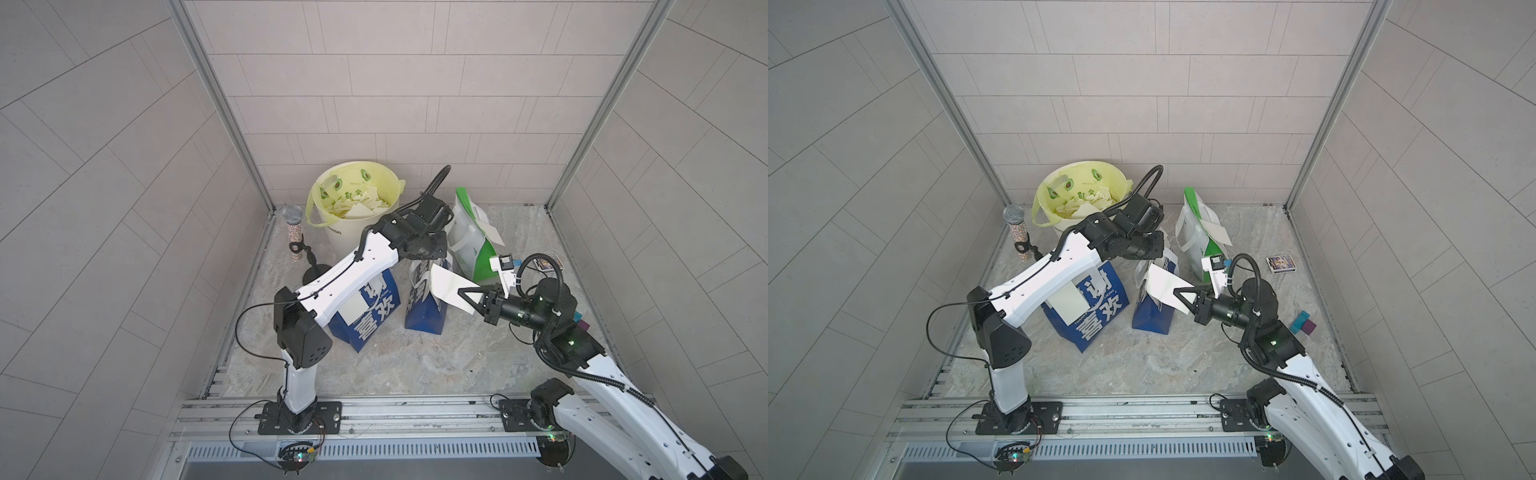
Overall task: Shred takeout receipts and throw away
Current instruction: Tear off the takeout receipt from the takeout bag, then place the takeout bag at the center of the board.
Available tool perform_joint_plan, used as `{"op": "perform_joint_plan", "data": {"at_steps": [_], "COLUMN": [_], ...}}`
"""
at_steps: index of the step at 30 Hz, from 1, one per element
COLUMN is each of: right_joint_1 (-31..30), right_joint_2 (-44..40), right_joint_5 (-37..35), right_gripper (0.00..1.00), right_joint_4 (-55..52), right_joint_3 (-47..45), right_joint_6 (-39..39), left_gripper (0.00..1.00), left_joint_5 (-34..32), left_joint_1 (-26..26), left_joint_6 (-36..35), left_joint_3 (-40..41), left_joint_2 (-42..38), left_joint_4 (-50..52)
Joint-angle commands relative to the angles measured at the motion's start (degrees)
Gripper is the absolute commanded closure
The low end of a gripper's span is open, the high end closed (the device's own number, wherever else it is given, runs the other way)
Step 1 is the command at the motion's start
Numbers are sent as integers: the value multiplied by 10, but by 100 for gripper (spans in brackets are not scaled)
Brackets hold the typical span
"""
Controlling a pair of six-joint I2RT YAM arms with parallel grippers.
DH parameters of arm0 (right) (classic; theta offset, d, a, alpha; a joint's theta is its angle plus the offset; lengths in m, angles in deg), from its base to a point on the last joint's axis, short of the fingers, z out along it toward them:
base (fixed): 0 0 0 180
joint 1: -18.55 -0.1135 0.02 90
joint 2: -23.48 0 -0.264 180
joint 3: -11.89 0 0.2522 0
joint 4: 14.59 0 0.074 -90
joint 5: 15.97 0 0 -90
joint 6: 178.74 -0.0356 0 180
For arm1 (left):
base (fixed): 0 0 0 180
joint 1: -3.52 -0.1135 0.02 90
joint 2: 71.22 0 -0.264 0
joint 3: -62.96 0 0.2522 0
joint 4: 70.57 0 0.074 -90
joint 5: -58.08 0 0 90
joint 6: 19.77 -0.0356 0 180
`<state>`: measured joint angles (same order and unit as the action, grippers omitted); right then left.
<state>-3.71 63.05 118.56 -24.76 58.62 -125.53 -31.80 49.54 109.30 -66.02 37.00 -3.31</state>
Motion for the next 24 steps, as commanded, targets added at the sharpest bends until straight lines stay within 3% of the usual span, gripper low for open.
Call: {"op": "perform_joint_plan", "data": {"at_steps": [1, 24], "right_joint_1": [-7, -21], "right_joint_2": [-14, -39], "right_joint_5": [0, 6], "right_gripper": [100, 100], "right_joint_4": [-43, -149], "right_joint_3": [24, 109], "right_joint_6": [53, 93], "left_gripper": [100, 100], "left_joint_5": [-17, -30], "left_joint_1": [-1, -12], "left_joint_6": [37, 45], "left_joint_3": [-16, -24], "left_joint_2": [5, 30], "left_joint_4": [13, 10]}}
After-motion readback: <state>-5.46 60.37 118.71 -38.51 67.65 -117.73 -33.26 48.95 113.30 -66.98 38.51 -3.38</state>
